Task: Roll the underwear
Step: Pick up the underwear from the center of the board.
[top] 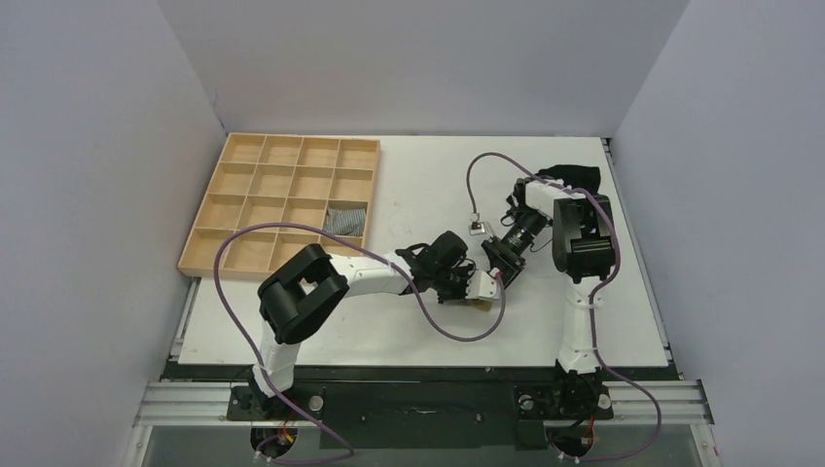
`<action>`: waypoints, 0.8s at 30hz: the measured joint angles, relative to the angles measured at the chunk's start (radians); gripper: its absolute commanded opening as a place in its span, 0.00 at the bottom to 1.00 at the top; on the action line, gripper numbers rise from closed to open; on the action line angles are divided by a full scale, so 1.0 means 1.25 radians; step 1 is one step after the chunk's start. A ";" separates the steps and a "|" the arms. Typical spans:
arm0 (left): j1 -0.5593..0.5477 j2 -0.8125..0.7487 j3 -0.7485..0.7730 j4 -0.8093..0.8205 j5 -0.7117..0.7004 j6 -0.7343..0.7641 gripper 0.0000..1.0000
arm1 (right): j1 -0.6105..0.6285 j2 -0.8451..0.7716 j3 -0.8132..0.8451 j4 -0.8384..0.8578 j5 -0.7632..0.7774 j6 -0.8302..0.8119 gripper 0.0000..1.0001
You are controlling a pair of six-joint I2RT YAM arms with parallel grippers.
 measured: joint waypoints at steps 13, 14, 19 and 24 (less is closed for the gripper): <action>0.094 -0.074 -0.064 -0.049 -0.016 -0.028 0.00 | -0.052 -0.074 0.013 0.047 0.043 0.041 0.56; 0.105 -0.082 -0.071 -0.051 -0.022 -0.035 0.00 | -0.052 -0.078 0.013 0.049 0.044 0.042 0.56; 0.158 -0.115 -0.087 -0.049 -0.043 -0.077 0.00 | -0.052 -0.080 0.013 0.060 0.045 0.050 0.56; 0.209 -0.172 -0.094 -0.032 -0.057 -0.120 0.00 | -0.052 -0.081 0.000 0.071 0.045 0.054 0.57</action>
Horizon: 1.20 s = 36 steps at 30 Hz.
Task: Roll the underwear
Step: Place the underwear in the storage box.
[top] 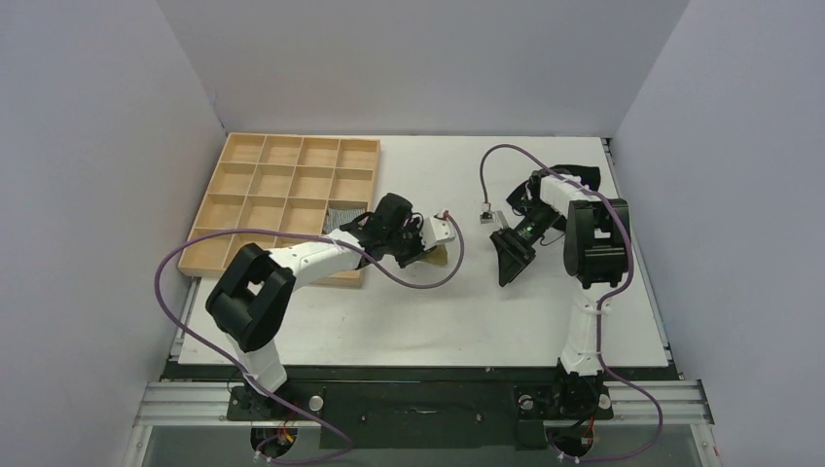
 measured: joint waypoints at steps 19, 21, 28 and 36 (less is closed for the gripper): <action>0.084 -0.196 -0.040 0.058 -0.201 -0.051 0.00 | -0.003 -0.015 -0.045 0.066 -0.015 0.038 0.60; 0.107 -0.228 -0.061 0.061 -0.227 -0.050 0.00 | -0.003 -0.044 -0.073 0.105 -0.014 0.070 0.61; 0.212 -0.314 -0.116 0.045 -0.262 -0.034 0.00 | 0.008 -0.182 -0.140 0.238 0.017 0.179 0.62; 0.297 -0.370 -0.199 0.043 -0.268 -0.011 0.00 | 0.035 -0.206 -0.150 0.307 0.047 0.234 0.63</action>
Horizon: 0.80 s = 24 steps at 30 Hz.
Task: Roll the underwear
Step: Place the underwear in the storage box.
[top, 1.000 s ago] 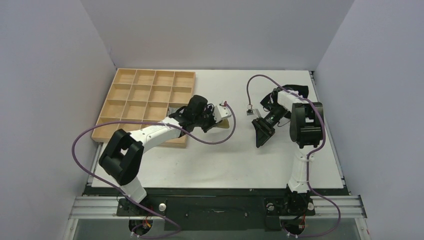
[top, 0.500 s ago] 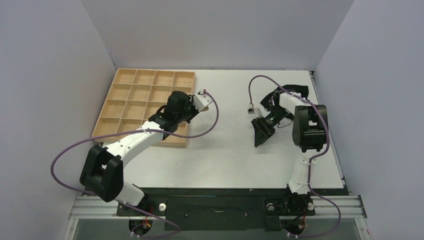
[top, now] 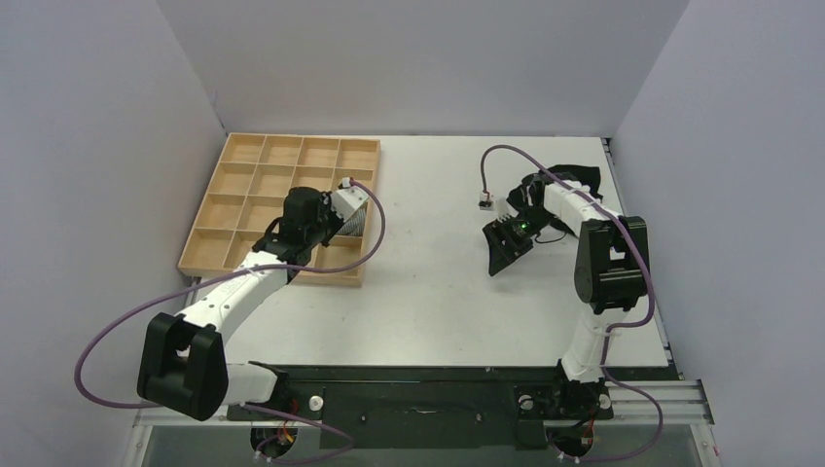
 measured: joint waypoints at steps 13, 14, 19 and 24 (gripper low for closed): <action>0.008 -0.044 -0.145 0.029 0.000 0.002 0.00 | 0.005 0.000 -0.001 0.013 0.008 0.006 0.63; 0.008 -0.044 -0.147 0.035 0.000 0.002 0.00 | 0.005 0.000 -0.001 0.013 0.008 0.006 0.63; 0.005 -0.017 -0.157 0.086 0.000 -0.003 0.00 | 0.005 0.001 -0.005 0.013 0.008 0.006 0.63; -0.017 0.019 -0.169 0.120 -0.014 -0.003 0.00 | 0.005 0.001 -0.005 0.013 0.008 0.006 0.63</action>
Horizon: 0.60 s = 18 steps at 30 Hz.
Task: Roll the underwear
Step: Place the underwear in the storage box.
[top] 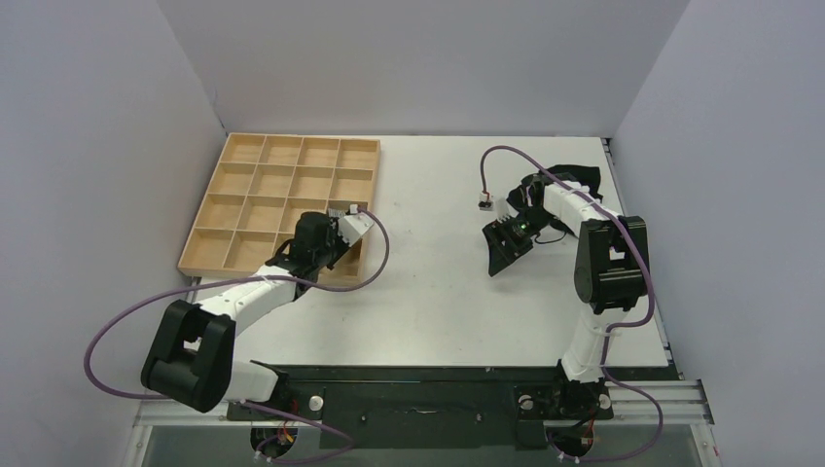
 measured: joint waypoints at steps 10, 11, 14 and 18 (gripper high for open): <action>-0.041 0.047 -0.023 0.032 -0.034 0.005 0.00 | -0.003 0.000 0.000 -0.001 0.000 -0.001 0.63; -0.042 0.051 -0.023 0.034 -0.037 0.005 0.00 | -0.003 0.001 0.000 -0.001 0.000 -0.001 0.63; -0.047 0.064 -0.023 0.035 -0.052 0.005 0.00 | -0.003 0.003 0.000 -0.001 0.000 -0.001 0.63; -0.052 0.085 -0.023 0.033 -0.077 0.003 0.00 | -0.007 0.004 0.000 -0.004 0.000 -0.002 0.63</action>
